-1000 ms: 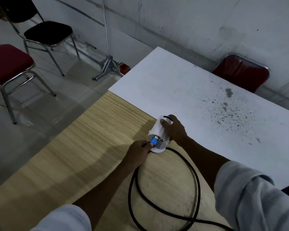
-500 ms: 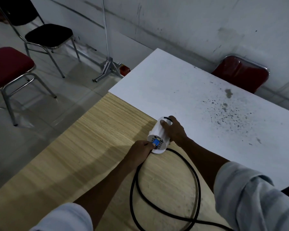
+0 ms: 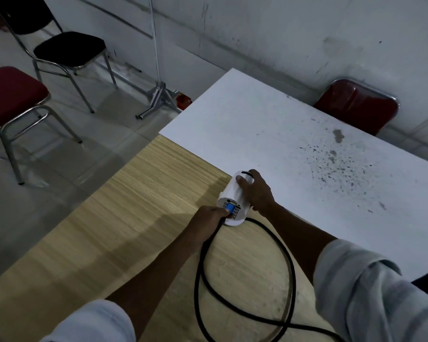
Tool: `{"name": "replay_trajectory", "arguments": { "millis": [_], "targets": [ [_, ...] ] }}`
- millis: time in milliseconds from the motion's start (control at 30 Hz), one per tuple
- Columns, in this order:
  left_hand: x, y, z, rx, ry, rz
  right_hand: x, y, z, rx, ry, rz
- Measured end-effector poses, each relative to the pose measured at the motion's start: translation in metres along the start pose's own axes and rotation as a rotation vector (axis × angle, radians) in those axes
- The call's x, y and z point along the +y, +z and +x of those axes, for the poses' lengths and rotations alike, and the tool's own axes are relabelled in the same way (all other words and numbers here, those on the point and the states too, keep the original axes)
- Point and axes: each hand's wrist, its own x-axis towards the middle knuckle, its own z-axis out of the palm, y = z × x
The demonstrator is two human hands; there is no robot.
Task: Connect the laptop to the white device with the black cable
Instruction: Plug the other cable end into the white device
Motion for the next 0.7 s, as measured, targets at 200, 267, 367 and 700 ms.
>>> {"name": "replay_trajectory", "arguments": {
  "millis": [200,267,367,700],
  "targets": [
    [0.0019,0.0010,-0.0028,-0.013,0.002,0.008,-0.0015,0.0010,-0.0012,0.009,-0.001,0.011],
    [0.0027,0.0011,-0.0032,-0.008,0.019,0.034,-0.0023,0.0017,-0.0019,0.012,-0.002,0.015],
    [0.0026,0.0007,-0.0044,-0.005,0.035,0.074,-0.0025,0.0024,-0.0028,0.016,-0.014,0.018],
    [0.0042,-0.0005,-0.0019,-0.009,0.045,0.071,-0.0016,0.0027,-0.0047,0.030,-0.029,0.024]
  ]
}}
